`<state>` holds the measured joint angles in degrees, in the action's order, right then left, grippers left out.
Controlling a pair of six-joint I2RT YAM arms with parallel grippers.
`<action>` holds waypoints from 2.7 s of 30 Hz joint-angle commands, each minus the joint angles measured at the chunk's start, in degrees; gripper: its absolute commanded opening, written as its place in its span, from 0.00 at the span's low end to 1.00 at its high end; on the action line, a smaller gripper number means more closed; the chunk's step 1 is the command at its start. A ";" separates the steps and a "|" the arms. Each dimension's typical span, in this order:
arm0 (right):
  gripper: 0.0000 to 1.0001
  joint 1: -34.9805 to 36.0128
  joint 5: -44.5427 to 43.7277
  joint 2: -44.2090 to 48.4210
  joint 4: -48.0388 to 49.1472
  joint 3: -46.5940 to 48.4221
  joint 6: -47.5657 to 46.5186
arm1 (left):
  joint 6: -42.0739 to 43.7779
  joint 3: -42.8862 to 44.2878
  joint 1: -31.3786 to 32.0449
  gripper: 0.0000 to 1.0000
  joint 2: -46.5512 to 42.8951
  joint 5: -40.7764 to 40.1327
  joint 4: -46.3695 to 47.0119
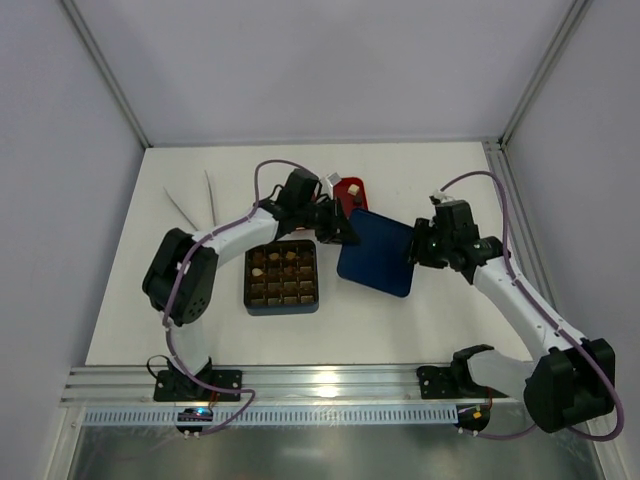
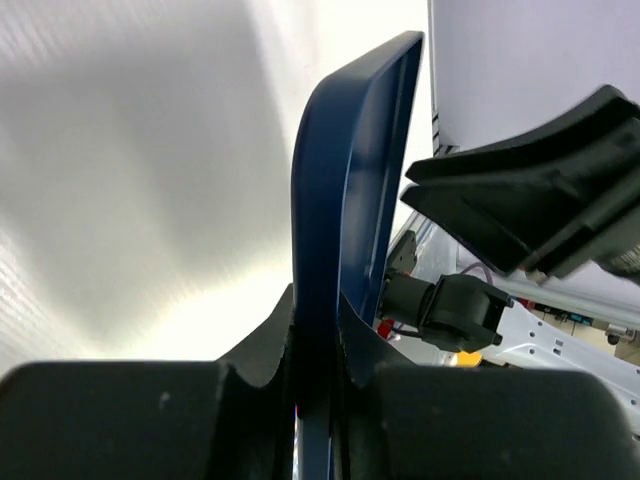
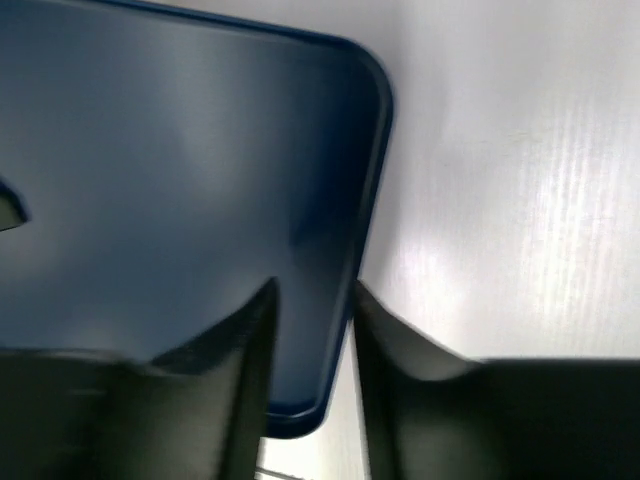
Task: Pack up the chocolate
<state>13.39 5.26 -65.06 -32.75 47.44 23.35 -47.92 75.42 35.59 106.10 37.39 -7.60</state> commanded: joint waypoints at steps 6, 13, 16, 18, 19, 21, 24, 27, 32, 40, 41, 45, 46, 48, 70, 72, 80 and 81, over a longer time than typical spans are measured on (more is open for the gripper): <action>0.72 13.40 -13.77 12.48 2.17 2.83 -3.31 | -0.94 3.42 -4.04 0.00 -6.96 2.51 -14.54; 0.75 40.81 -33.01 17.42 1.20 6.43 -10.60 | -6.04 1.76 -8.78 0.00 -10.39 7.17 -20.18; 0.75 53.38 -43.03 14.72 1.02 6.52 -13.59 | -8.06 0.26 -9.14 0.00 -11.97 8.05 -20.35; 0.76 61.73 -51.17 10.33 0.94 7.14 -15.61 | -8.85 -0.97 -9.23 0.00 -12.50 8.23 -20.62; 0.76 64.11 -54.27 8.65 0.76 7.49 -16.05 | -9.20 -1.32 -9.31 0.00 -12.76 8.32 -20.62; 0.76 67.80 -57.62 4.69 -0.90 9.42 -17.28 | -9.91 -2.11 -9.40 0.00 -13.73 8.40 -20.62; 0.76 69.58 -63.78 -2.43 -2.93 11.62 -18.60 | -10.26 -3.34 -9.40 0.00 -15.05 8.58 -20.62; 0.76 70.11 -65.37 -6.04 0.48 11.54 -24.73 | -10.26 -4.40 -9.49 0.00 -16.01 8.84 -20.62; 0.74 70.20 -67.66 -9.90 4.97 11.36 -29.85 | -9.91 -6.07 -9.49 0.00 -17.33 9.46 -20.62; 0.63 70.11 -67.48 -11.85 11.04 9.60 -37.76 | -8.86 -9.32 -9.75 0.00 -20.41 10.78 -20.53; 0.63 70.20 -67.57 -12.02 11.39 9.43 -38.29 | -8.86 -9.32 -9.75 0.00 -20.50 11.21 -20.53; 0.52 70.11 -68.19 -12.46 12.89 9.16 -41.19 | -8.77 -9.50 -9.84 0.01 -20.94 12.01 -20.53; 0.49 70.11 -68.10 -12.64 13.59 8.90 -41.72 | -8.77 -9.41 -9.84 0.01 -20.94 12.27 -20.53; 0.39 70.11 -68.19 -12.90 14.21 8.64 -42.69 | -8.59 -9.15 -9.84 0.02 -21.20 12.71 -20.53; 0.04 66.43 -60.82 -10.18 -0.46 20.48 -35.14 | 6.26 5.09 -20.47 0.84 -25.24 -7.93 -34.94; 0.04 63.28 -53.56 -9.92 -4.31 24.25 -31.11 | 6.44 6.84 -23.37 0.82 -26.12 -11.00 -35.12; 0.04 41.21 -9.07 -5.78 -0.57 30.34 -13.97 | 10.12 10.19 -30.41 0.77 -32.35 -17.08 -37.75; 0.04 39.63 -6.08 -5.96 1.53 30.17 -12.12 | 10.91 10.10 -30.50 0.77 -33.06 -17.61 -38.28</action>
<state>57.28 -21.98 -73.12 -35.48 75.40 1.15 -40.77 83.64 5.41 76.60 23.07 -43.35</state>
